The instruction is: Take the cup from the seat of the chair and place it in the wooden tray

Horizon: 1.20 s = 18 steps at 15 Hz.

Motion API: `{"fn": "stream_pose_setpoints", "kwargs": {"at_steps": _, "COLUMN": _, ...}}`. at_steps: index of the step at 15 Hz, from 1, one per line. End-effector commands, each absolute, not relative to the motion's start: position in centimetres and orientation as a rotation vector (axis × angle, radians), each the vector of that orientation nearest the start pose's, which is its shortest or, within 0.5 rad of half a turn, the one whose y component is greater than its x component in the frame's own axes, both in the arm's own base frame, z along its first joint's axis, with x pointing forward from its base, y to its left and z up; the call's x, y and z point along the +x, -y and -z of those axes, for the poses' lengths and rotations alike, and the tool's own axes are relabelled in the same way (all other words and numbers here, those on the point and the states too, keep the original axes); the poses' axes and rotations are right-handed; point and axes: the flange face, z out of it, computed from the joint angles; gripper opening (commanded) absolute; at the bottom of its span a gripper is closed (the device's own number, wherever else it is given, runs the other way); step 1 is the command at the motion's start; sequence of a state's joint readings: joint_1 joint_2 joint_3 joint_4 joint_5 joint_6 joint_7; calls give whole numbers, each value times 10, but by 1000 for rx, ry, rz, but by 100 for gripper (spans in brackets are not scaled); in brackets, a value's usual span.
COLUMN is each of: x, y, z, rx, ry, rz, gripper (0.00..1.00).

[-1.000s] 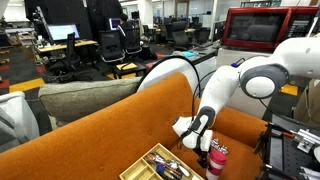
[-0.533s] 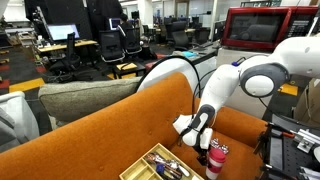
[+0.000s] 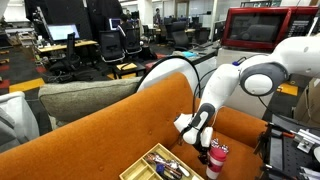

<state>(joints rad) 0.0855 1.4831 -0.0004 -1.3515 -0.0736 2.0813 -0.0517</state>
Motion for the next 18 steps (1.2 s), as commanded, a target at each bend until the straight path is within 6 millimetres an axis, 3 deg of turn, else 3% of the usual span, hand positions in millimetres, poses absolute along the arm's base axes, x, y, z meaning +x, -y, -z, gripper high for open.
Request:
{"fn": "stream_pose_setpoints", "kwargs": {"at_steps": 1, "x": 509, "y": -38, "z": 199, "rx": -2884, "ry": 370, "rz": -1160, "gripper": 64}}
{"fn": "stream_pose_setpoints", "kwargs": {"at_steps": 10, "x": 525, "y": -53, "z": 188, "rx": -2832, "ry": 517, "rz": -1091, "gripper": 64}}
{"fn": "stream_pose_setpoints", "kwargs": {"at_steps": 15, "x": 512, "y": -48, "z": 194, "rx": -2798, "ry": 495, "rz": -1127, "gripper": 64}}
{"fn": "stream_pose_setpoints", "kwargs": {"at_steps": 16, "x": 508, "y": -46, "z": 195, "rx": -2796, "ry": 487, "rz": -1140, "gripper": 97}}
{"fn": "stream_pose_setpoints", "kwargs": {"at_steps": 18, "x": 501, "y": -43, "z": 198, "rx": -2782, "ry": 469, "rz": -1157, "gripper": 100}}
